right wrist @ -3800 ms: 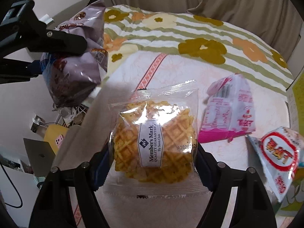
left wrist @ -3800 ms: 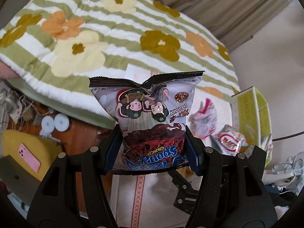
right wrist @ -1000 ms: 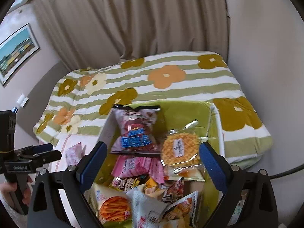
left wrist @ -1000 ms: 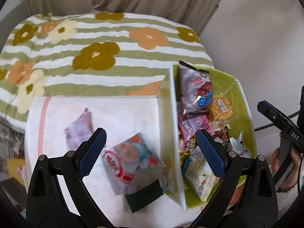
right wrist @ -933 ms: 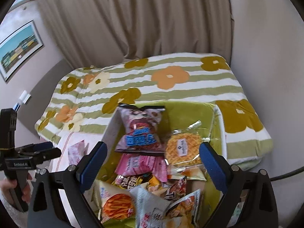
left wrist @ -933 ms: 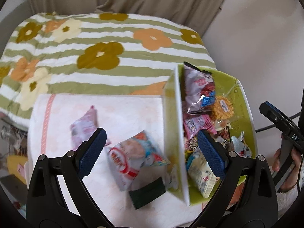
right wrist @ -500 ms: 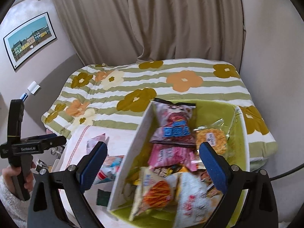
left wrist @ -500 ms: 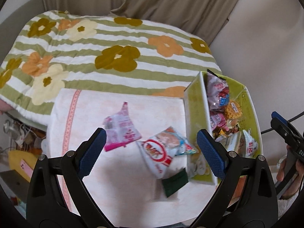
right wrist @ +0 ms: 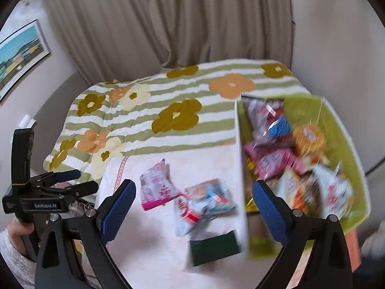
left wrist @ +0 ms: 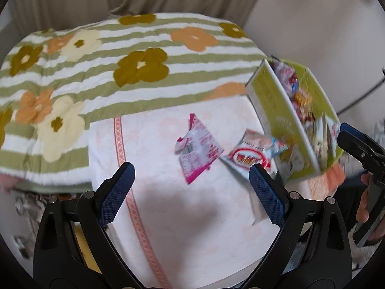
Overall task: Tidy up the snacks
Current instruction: 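Withdraw both tools from the box toward the remaining bags on the tray, then grasp pink-white bag with left tool while right tool grasps red-white shrimp flake bag, then carry both held bags into the cardboard box and open both tools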
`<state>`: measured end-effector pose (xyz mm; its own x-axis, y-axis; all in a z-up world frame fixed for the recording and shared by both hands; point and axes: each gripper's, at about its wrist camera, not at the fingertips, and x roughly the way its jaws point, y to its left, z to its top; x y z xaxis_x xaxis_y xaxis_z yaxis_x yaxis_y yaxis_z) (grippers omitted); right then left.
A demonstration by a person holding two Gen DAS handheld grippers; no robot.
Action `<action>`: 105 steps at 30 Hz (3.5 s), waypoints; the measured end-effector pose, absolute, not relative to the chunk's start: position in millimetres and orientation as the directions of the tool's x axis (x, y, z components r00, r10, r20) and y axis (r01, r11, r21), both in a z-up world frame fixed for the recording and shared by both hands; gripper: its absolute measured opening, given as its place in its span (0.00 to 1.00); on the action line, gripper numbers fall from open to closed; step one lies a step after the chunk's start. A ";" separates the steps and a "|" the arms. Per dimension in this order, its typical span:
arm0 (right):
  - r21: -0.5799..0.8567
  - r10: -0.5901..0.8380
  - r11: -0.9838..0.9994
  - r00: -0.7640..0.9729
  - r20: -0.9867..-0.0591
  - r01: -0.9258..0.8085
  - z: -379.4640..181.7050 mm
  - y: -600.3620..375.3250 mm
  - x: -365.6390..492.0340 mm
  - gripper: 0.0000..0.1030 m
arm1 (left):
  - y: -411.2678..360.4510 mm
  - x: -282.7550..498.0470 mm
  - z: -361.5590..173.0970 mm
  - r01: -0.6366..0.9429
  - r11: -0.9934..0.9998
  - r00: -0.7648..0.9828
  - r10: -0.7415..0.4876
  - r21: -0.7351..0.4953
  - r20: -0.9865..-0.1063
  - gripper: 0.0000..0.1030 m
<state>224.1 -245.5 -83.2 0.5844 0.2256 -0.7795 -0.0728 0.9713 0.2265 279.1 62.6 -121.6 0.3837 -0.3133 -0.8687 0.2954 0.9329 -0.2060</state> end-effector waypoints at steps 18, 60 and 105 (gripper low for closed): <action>0.254 0.058 0.910 0.505 -0.861 0.329 -193.0 -205.4 221.2 0.94 | 12.1 346.3 -239.8 0.603 0.768 0.157 -0.380 -0.217 -0.911 0.93; 0.217 -0.007 0.886 0.481 -0.877 0.410 -243.1 -220.4 267.0 0.94 | -3.8 353.8 -267.3 0.613 0.784 0.257 -0.315 -0.098 -0.914 0.50; 0.304 0.301 0.947 0.626 -0.719 -0.107 -59.3 -425.4 251.9 0.69 | -156.1 305.4 -69.4 0.362 0.905 0.518 -0.393 -0.222 -0.760 0.50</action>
